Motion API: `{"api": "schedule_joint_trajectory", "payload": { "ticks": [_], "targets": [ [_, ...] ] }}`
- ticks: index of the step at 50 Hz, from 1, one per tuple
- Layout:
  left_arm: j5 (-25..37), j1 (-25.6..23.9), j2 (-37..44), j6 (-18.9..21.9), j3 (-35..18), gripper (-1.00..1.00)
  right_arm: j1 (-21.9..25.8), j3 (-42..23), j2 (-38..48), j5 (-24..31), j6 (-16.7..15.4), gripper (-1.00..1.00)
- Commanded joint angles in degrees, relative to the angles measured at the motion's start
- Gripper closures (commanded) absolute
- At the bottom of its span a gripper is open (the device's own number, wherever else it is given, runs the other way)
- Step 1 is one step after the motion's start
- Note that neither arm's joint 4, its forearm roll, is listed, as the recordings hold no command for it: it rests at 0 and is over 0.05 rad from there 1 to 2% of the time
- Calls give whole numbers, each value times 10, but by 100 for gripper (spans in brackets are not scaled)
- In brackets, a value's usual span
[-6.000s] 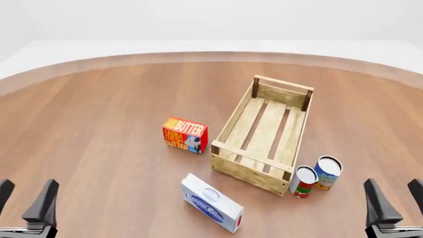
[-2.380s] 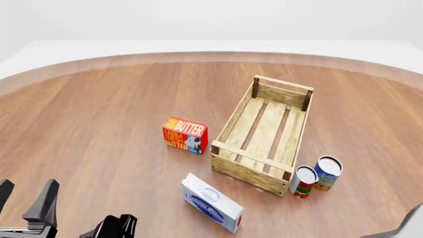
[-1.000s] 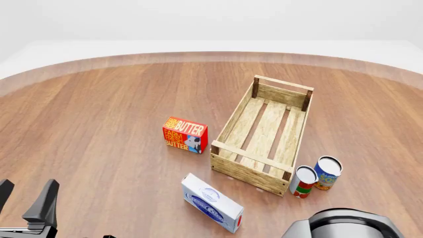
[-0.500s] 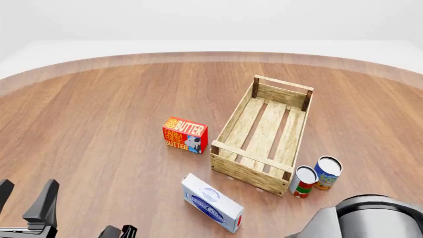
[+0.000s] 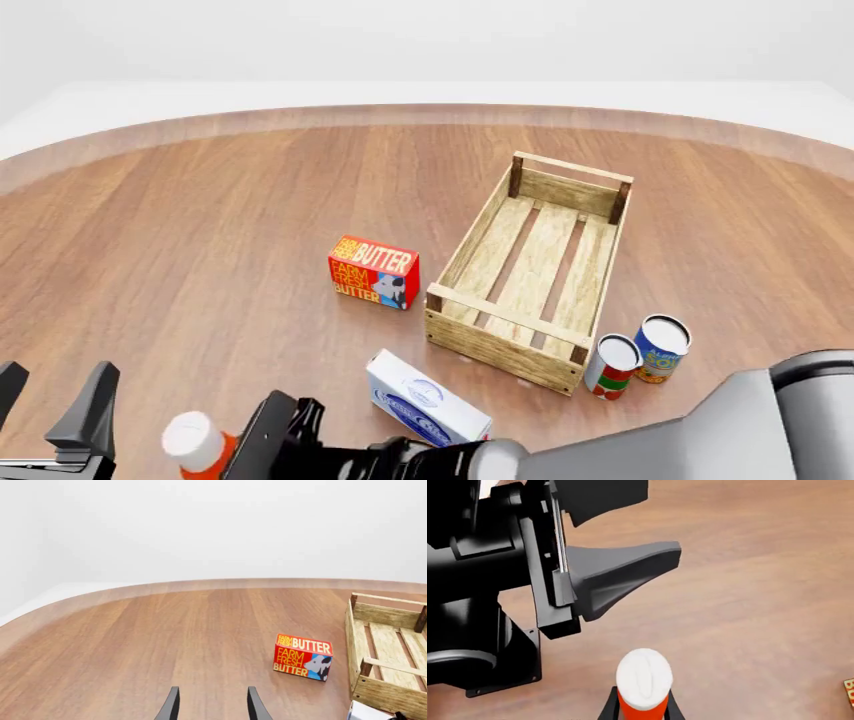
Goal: Pick up the ketchup, and put it in the wooden tray.
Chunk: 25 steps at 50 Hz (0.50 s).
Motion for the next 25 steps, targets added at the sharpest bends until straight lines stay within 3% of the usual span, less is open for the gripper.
{"api": "schedule_joint_trajectory", "payload": {
  "ticks": [1,25],
  "targets": [
    [0,0,0,0,0,-100,-49,5,-44,31,-13,100],
    [0,0,0,0,0,-100,-187,-56,-136,148,-53,100]
  ]
}}
